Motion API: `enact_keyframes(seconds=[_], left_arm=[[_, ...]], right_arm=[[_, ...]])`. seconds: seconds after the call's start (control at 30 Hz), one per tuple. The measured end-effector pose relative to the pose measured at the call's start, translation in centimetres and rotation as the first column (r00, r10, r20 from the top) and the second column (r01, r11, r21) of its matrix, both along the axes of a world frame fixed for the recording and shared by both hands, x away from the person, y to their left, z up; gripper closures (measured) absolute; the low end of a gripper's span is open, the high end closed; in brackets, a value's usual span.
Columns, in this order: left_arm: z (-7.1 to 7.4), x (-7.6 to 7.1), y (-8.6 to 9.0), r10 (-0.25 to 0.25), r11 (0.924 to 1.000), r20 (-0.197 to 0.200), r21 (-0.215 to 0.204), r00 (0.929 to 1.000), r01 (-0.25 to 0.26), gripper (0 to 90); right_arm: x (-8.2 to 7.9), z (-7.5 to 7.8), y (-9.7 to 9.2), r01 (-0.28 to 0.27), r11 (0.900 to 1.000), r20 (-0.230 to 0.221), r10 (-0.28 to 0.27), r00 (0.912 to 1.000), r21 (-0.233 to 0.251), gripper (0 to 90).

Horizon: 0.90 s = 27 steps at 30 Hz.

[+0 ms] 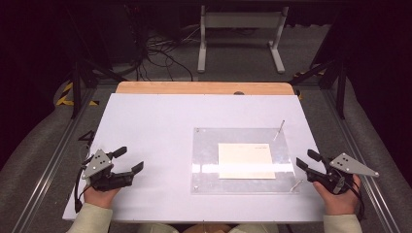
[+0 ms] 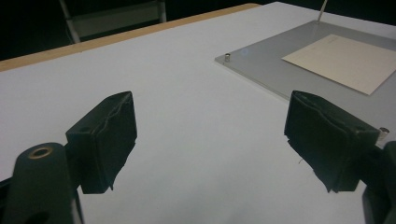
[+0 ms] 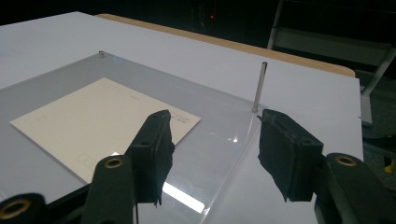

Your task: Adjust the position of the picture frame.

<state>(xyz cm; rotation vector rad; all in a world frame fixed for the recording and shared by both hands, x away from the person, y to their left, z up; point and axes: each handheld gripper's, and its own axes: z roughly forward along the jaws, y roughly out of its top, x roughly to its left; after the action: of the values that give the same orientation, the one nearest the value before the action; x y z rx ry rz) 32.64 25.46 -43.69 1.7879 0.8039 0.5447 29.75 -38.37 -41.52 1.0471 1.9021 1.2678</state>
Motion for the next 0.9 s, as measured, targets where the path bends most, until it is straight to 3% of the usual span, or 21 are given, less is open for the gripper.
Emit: enact_keyframes(seconds=[0.4, 0.73, 0.77, 0.9], left_arm=[[0.1, -0.2, -0.8, -0.024, 0.9995, 0.003, 0.02, 0.9997, 0.024, 17.4], [0.1, -0.2, -1.2, -0.034, 0.999, -0.002, 0.03, 0.9994, 0.034, 17.4], [0.1, -0.2, -1.3, -0.035, 0.9989, -0.003, 0.032, 0.9994, 0.035, 17.4], [0.0, -0.1, -1.4, -0.036, 0.9986, -0.006, 0.038, 0.9993, 0.036, 17.5]], right_arm=[[-2.2, 0.6, 1.4, -0.039, 0.999, -0.017, 0.039, 0.9991, -0.021, 39.6], [-3.1, -0.6, 1.6, -0.037, 0.9986, -0.111, 0.033, 0.9933, -0.037, 41.0], [-3.0, -1.0, 1.6, -0.039, 0.9982, -0.147, 0.031, 0.9886, -0.045, 43.7], [-3.0, -1.5, 1.8, -0.053, 0.9958, -0.194, 0.038, 0.9802, -0.075, 51.1]])
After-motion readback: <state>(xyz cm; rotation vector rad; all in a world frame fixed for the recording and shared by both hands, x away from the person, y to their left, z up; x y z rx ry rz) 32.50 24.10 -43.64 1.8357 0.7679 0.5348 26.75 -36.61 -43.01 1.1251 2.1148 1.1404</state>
